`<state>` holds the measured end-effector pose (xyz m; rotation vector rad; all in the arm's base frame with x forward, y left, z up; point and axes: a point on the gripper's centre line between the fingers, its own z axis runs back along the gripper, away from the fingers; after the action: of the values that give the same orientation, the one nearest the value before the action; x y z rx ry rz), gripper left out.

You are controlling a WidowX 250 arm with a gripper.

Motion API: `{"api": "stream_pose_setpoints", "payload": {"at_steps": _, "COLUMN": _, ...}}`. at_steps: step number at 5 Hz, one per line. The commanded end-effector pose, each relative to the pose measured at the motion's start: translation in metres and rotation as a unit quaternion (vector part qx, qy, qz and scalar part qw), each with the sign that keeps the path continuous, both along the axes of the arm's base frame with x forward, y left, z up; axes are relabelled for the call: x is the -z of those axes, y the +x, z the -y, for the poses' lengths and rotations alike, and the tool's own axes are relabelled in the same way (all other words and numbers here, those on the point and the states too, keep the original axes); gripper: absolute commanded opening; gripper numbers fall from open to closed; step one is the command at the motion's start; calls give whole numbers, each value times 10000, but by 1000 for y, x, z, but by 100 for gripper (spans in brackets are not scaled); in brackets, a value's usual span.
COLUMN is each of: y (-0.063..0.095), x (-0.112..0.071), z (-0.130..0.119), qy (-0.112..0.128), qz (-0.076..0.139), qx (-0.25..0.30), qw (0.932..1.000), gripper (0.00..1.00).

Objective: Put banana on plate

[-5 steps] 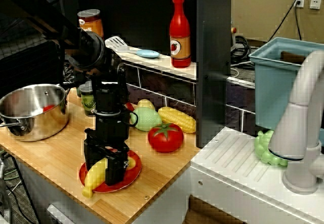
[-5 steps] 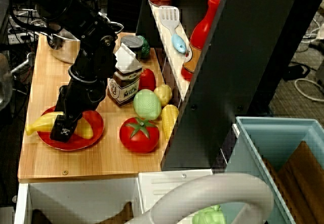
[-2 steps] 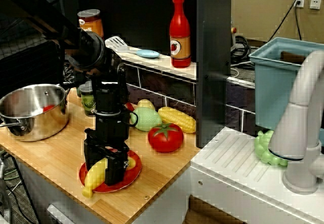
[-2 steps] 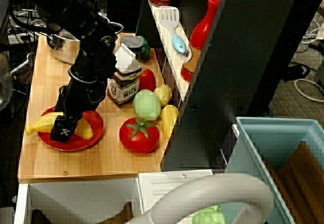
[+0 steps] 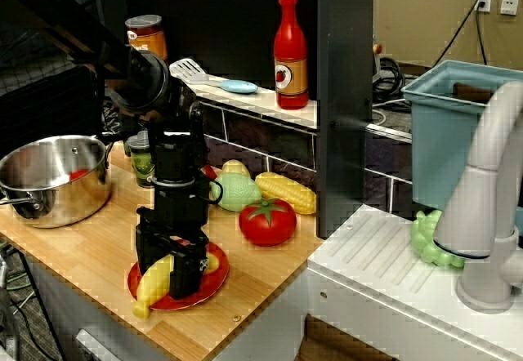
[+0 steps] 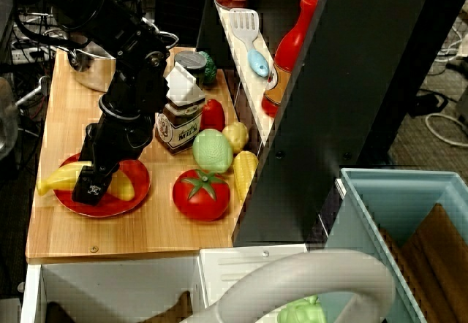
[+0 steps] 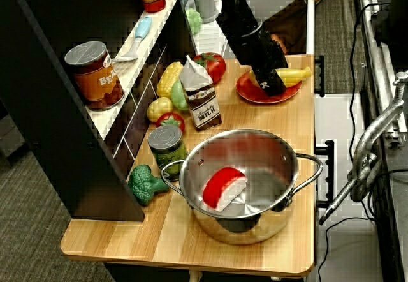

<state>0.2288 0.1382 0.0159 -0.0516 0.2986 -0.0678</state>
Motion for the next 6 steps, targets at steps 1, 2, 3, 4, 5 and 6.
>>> {"api": "stream_pose_setpoints", "payload": {"at_steps": 1, "y": 1, "x": -4, "z": -2, "qy": 45, "qz": 76, "qx": 16, "qw": 10000, "gripper": 100}}
{"api": "stream_pose_setpoints", "payload": {"at_steps": 2, "y": 1, "x": -4, "z": -2, "qy": 45, "qz": 76, "qx": 16, "qw": 10000, "gripper": 100}}
{"api": "stream_pose_setpoints", "payload": {"at_steps": 3, "y": 1, "x": -4, "z": -2, "qy": 45, "qz": 76, "qx": 16, "qw": 10000, "gripper": 100}}
{"api": "stream_pose_setpoints", "payload": {"at_steps": 4, "y": 1, "x": -4, "z": -2, "qy": 45, "qz": 76, "qx": 16, "qw": 10000, "gripper": 100}}
{"api": "stream_pose_setpoints", "payload": {"at_steps": 5, "y": 6, "x": -51, "z": 10, "qy": -421, "qz": 92, "qx": 113, "qw": 9990, "gripper": 100}}
{"api": "stream_pose_setpoints", "payload": {"at_steps": 6, "y": 6, "x": -81, "z": 20, "qy": -614, "qz": 133, "qx": 237, "qw": 9977, "gripper": 100}}
